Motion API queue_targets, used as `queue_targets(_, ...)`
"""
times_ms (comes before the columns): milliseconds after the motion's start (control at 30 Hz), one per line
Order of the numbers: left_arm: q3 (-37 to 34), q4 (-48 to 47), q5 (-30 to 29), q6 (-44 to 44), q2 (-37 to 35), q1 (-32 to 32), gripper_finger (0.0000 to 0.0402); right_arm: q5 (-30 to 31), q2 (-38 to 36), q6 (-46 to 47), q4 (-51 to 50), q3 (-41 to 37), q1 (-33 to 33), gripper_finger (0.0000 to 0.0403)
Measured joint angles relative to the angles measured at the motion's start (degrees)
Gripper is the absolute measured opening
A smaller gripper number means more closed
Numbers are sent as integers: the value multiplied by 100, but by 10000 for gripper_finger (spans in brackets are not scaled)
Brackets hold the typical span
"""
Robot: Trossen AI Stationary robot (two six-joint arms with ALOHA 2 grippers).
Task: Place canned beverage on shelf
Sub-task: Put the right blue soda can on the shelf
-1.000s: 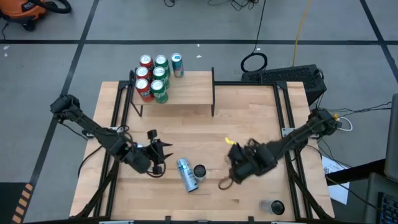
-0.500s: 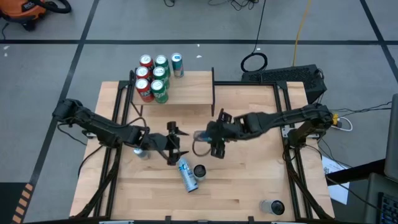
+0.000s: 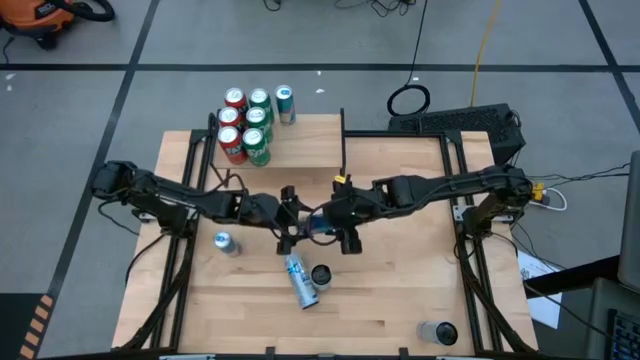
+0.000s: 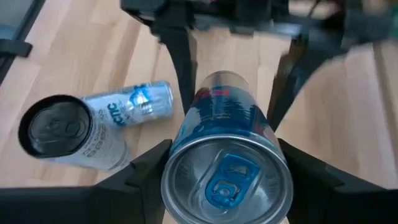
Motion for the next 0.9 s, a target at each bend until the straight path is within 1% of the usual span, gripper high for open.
queue_targets(200, 0, -8, 510, -8, 0, 167, 270, -67, 0, -779, 244, 0, 7, 221)
queue_targets(333, 0, -17, 561, -1, 0, 211, 230, -95, 0, -826, 217, 0, -7, 222)
queue_targets(400, 0, -13, 561, 23, 0, 206, 216, -85, -2, -751, 218, 0, -4, 230)
queue_targets(467, 0, -12, 556, 106, 0, 212, 211, 14, -2, -688, 221, 0, -1, 245)
queue_targets(500, 0, -6, 531, 130, 0, 218, 211, 218, -2, -544, 222, 0, 13, 254)
queue_targets(533, 0, -8, 416, 126, -2, 218, 211, 544, -2, -249, 199, 0, 33, 263)
queue_targets(600, 0, -8, 131, 120, -7, 224, 216, 1142, -4, 359, 171, -2, 41, 279)
queue_targets(633, -2, -13, -24, 120, -5, 229, 217, 1335, -31, 665, 273, -2, 38, 285)
queue_targets(667, -7, -11, -186, 106, 0, 229, 217, 1412, -67, 885, 280, -2, 26, 289)
queue_targets(767, -7, 62, -441, 51, -2, 222, 218, 1483, -192, 1043, 418, -2, 17, 297)
queue_targets(900, -7, 245, -458, -22, 0, 222, 218, 1539, -365, 1070, 804, -130, 122, 298)
